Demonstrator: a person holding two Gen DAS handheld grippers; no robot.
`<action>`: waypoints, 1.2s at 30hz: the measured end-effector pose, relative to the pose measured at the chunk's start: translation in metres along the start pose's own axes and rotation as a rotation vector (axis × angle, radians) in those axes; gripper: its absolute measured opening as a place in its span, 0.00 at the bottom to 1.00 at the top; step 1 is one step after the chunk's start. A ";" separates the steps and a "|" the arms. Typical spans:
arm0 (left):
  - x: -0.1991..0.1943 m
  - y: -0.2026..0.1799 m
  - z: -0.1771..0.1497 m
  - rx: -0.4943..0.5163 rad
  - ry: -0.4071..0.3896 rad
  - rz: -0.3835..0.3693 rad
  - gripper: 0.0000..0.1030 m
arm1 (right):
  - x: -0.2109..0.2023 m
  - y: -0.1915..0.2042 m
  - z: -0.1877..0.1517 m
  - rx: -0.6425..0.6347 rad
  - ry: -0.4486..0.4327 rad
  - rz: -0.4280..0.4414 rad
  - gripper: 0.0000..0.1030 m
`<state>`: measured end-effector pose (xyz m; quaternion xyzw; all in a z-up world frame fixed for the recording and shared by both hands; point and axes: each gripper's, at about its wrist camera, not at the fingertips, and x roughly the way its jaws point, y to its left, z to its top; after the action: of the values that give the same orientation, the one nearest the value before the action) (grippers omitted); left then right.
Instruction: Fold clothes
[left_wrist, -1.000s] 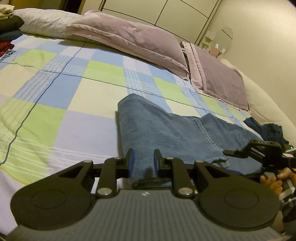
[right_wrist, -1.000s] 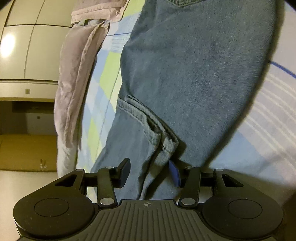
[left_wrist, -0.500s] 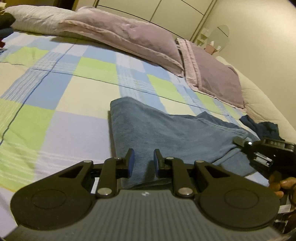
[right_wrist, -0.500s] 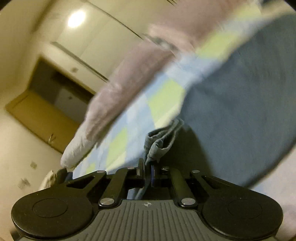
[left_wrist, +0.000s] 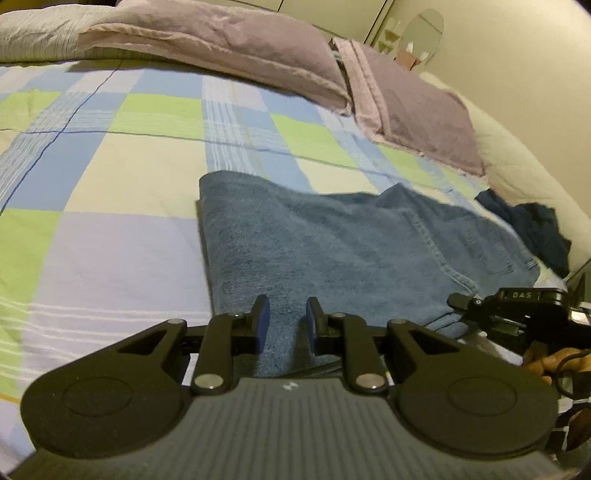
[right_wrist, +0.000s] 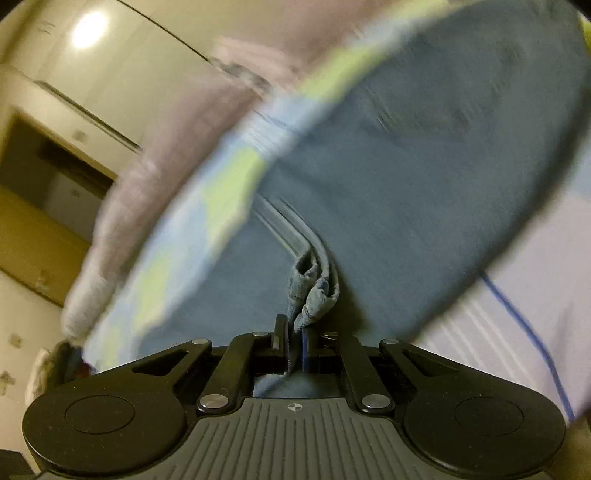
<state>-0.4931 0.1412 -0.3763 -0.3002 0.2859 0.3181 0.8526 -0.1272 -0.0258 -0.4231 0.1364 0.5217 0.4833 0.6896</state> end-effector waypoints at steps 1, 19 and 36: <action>-0.001 -0.001 0.000 0.005 -0.001 0.001 0.15 | -0.001 -0.004 -0.002 0.026 -0.002 0.005 0.04; 0.025 -0.017 -0.002 0.143 0.073 0.154 0.11 | 0.012 0.061 -0.044 -0.700 0.006 -0.247 0.20; 0.106 0.001 0.071 0.154 0.011 0.274 0.10 | 0.136 0.097 0.018 -0.824 -0.035 -0.245 0.20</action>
<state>-0.4055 0.2301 -0.4022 -0.1939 0.3525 0.4068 0.8202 -0.1646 0.1381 -0.4282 -0.2051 0.2859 0.5634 0.7475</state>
